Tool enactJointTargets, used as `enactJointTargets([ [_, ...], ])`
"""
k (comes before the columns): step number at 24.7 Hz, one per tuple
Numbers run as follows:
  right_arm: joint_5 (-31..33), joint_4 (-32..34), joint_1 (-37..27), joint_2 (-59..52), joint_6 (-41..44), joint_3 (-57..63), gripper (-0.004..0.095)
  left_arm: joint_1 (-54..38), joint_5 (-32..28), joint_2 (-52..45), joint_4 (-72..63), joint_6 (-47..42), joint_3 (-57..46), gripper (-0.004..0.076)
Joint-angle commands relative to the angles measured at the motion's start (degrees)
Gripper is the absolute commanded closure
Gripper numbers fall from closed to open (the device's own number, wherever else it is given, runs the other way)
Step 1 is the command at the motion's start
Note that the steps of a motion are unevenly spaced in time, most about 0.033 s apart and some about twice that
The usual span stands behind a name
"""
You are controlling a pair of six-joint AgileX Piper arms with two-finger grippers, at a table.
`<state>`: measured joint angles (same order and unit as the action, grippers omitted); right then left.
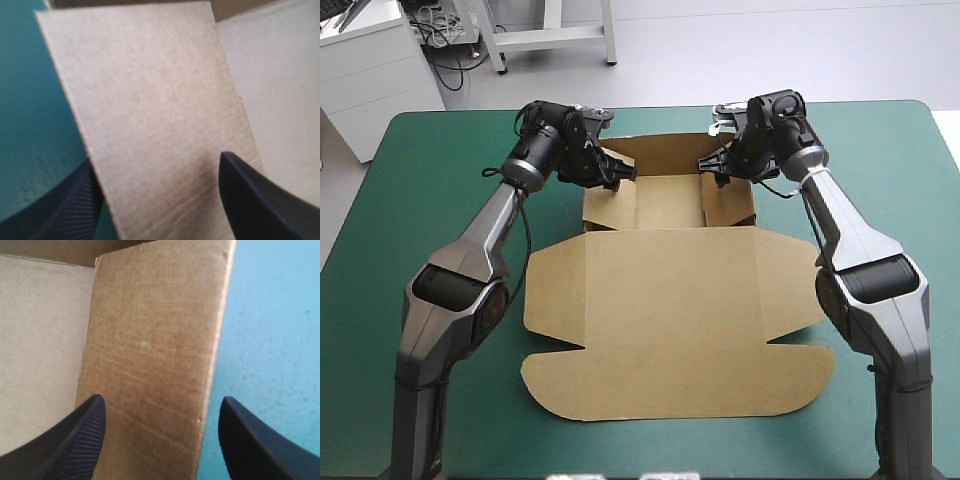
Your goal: Fold the box
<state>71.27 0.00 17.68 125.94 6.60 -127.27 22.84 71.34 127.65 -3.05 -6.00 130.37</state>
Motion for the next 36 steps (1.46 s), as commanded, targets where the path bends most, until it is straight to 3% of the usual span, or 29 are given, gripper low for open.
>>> enactJointTargets([
  [1,0.2,0.8,0.0,-6.1,-0.5,-1.7,0.0301,0.3,3.0,-7.4,1.1,0.0,3.9,0.0247],
  [11,0.2,1.6,0.0,-17.4,-0.9,-1.5,0.0301,2.4,3.1,-20.7,5.7,0.9,3.5,0.0251],
  [16,0.3,2.3,0.0,-21.6,-1.6,-1.5,0.0301,3.8,3.1,-34.0,12.4,1.3,-11.3,0.0255],
  [22,0.2,3.0,0.0,-20.6,-2.4,-1.5,0.0300,3.8,-0.5,-58.1,13.1,0.2,-41.6,0.0267],
  [27,0.2,3.0,0.0,-17.9,-2.5,-1.5,0.0300,3.8,-0.4,-69.2,12.8,-0.4,-50.5,0.0267],
  [33,0.2,2.3,0.0,-13.3,-3.3,-1.5,0.0295,3.8,1.9,-76.5,12.7,2.8,-53.5,0.0267],
  [36,0.2,1.7,0.0,-10.7,-3.5,-1.5,0.0237,3.8,3.0,-79.9,12.7,3.1,-55.4,0.0267],
])
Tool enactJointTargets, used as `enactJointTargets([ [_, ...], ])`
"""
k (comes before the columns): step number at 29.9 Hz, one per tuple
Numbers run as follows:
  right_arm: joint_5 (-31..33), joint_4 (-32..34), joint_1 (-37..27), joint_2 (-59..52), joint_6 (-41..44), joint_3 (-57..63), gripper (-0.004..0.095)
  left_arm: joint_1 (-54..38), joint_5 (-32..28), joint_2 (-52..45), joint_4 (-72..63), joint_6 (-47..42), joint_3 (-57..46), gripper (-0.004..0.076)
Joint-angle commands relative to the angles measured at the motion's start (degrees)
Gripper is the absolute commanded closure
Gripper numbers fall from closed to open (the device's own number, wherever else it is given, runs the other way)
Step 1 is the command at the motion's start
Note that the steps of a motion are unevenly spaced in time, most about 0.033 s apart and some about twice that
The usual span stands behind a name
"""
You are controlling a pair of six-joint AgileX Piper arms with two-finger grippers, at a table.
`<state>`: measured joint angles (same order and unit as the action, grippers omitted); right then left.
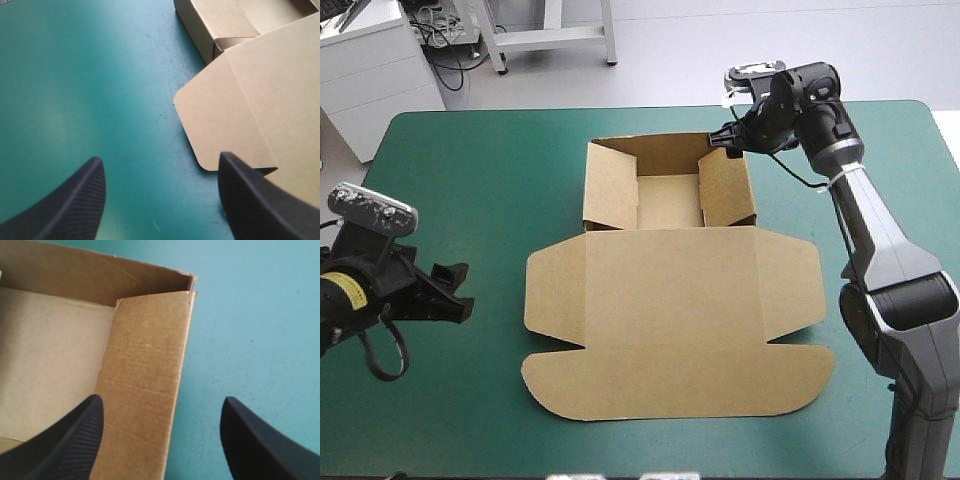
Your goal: Fold the box
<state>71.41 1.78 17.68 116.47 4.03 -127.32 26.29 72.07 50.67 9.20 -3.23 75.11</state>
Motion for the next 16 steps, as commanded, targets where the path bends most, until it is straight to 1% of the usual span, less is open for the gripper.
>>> enactJointTargets([
  [1,0.1,-0.1,0.0,-0.6,-0.9,-1.5,0.0219,0.3,2.3,-3.9,0.3,0.4,-0.9,0.0267],
  [3,0.1,0.0,0.0,0.9,-0.9,-1.5,0.0188,0.3,2.3,-6.3,0.3,0.3,-3.2,0.0267],
  [11,0.1,-2.1,0.0,6.0,-0.4,-1.5,0.0188,0.3,1.8,-12.5,0.7,0.3,-11.9,0.0267],
  [14,0.1,-1.8,0.0,7.5,-0.3,-1.5,0.0215,0.3,1.5,-13.7,0.7,0.5,-13.4,0.0267],
  [16,0.1,-1.8,0.0,8.3,-0.3,-1.5,0.0276,0.3,1.4,-14.1,0.7,0.5,-13.9,0.0267],
])
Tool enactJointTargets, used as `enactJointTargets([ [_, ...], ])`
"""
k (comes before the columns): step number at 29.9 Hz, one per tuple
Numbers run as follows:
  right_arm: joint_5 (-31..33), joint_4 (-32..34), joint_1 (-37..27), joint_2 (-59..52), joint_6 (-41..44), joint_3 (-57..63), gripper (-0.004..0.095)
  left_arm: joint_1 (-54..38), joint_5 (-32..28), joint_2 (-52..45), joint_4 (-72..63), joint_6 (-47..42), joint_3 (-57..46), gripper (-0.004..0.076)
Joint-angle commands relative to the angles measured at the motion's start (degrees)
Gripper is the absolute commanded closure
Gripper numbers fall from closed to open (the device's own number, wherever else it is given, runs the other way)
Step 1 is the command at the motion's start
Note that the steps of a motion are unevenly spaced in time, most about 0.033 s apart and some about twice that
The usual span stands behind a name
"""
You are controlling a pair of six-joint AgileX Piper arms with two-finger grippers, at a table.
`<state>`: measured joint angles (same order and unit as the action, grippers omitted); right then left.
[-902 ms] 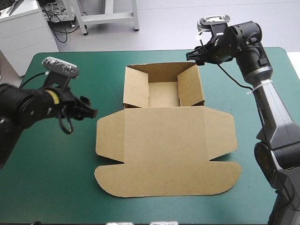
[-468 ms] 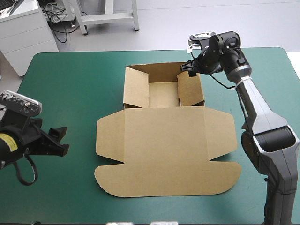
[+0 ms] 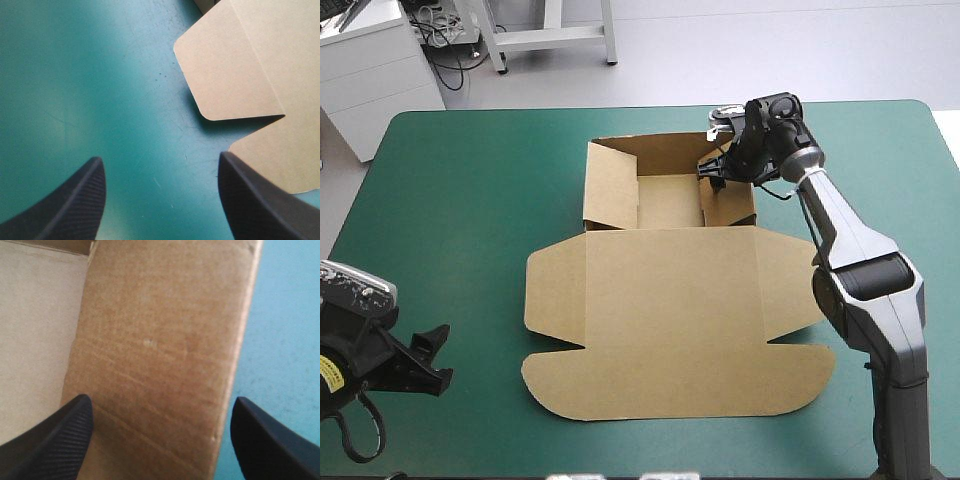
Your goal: Fold the box
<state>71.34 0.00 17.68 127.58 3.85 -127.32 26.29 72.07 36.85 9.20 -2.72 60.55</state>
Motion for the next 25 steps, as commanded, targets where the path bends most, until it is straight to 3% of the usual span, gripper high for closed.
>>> enactJointTargets([
  [1,0.1,0.0,0.0,-2.5,-0.1,-1.5,0.0323,0.3,1.4,-0.3,0.7,0.0,0.4,0.0267],
  [4,0.1,0.0,0.0,-2.1,-0.1,-1.5,0.0526,0.3,1.5,-0.5,0.7,0.0,0.5,0.0267],
  [8,0.1,4.1,0.0,-2.1,-0.8,-1.5,0.0890,0.3,1.4,-0.5,0.8,0.0,0.5,0.0274],
  [9,0.1,5.3,0.0,-2.1,-1.0,-1.5,0.0926,0.3,1.6,-0.5,0.9,0.0,0.5,0.0274],
  [15,0.1,6.3,-2.7,-3.1,-3.0,-1.5,0.0930,0.3,2.2,-0.5,0.7,0.0,0.5,0.0274],
  [25,0.1,7.8,-14.6,-5.6,-3.9,-1.5,0.0930,0.3,2.2,-0.5,0.4,0.0,0.5,0.0276],
])
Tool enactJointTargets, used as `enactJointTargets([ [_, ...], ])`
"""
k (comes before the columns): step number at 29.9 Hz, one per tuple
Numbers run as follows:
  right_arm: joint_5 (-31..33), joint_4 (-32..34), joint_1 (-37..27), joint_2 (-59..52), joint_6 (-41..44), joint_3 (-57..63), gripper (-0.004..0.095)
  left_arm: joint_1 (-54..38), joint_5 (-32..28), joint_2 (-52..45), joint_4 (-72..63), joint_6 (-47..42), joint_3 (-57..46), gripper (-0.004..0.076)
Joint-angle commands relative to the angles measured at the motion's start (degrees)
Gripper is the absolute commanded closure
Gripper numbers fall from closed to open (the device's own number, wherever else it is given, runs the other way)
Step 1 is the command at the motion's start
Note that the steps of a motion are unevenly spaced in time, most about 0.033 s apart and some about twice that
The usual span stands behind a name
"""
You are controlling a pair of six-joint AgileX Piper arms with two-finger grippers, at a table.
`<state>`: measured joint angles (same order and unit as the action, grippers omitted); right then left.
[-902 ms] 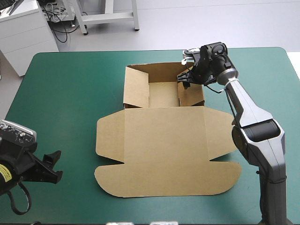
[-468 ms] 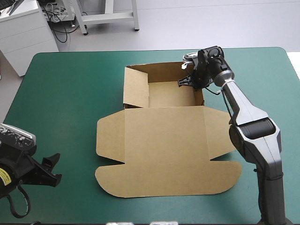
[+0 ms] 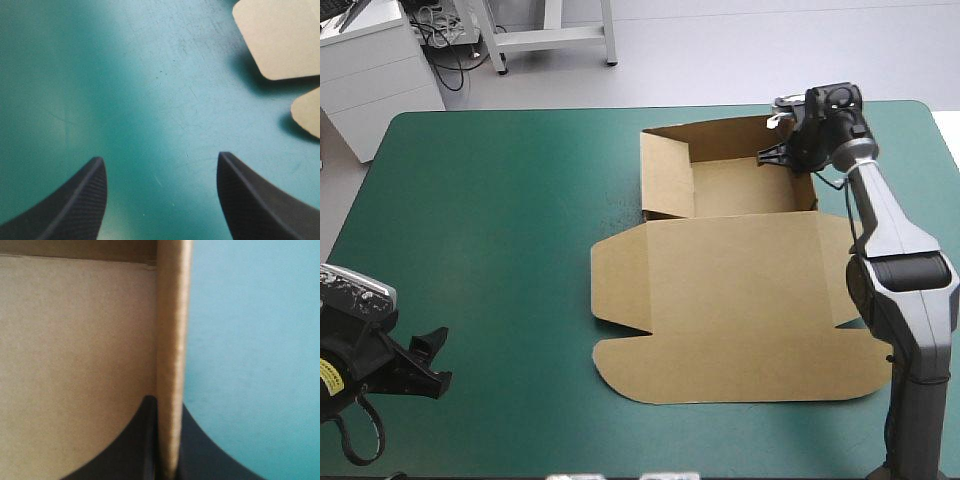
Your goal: Fold the box
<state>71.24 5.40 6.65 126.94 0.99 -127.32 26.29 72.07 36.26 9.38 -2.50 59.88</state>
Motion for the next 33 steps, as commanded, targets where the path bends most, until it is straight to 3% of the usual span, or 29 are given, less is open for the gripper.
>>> enactJointTargets([
  [1,0.2,2.3,-5.1,-5.0,-1.0,-1.5,0.0930,0.3,2.2,0.1,0.2,-0.2,1.2,0.0278],
  [17,0.2,4.0,-25.6,-5.1,-2.9,4.1,0.0928,0.3,2.2,0.1,0.3,-0.2,1.2,0.0290],
  [30,-1.1,-1.7,-31.7,-5.2,-4.4,4.2,0.0924,0.3,2.2,0.1,0.2,-0.2,1.2,0.0290],
  [33,-1.7,-3.7,-31.7,-5.2,-5.8,4.2,0.0840,0.3,2.2,0.1,0.1,-0.2,1.2,0.0290],
])
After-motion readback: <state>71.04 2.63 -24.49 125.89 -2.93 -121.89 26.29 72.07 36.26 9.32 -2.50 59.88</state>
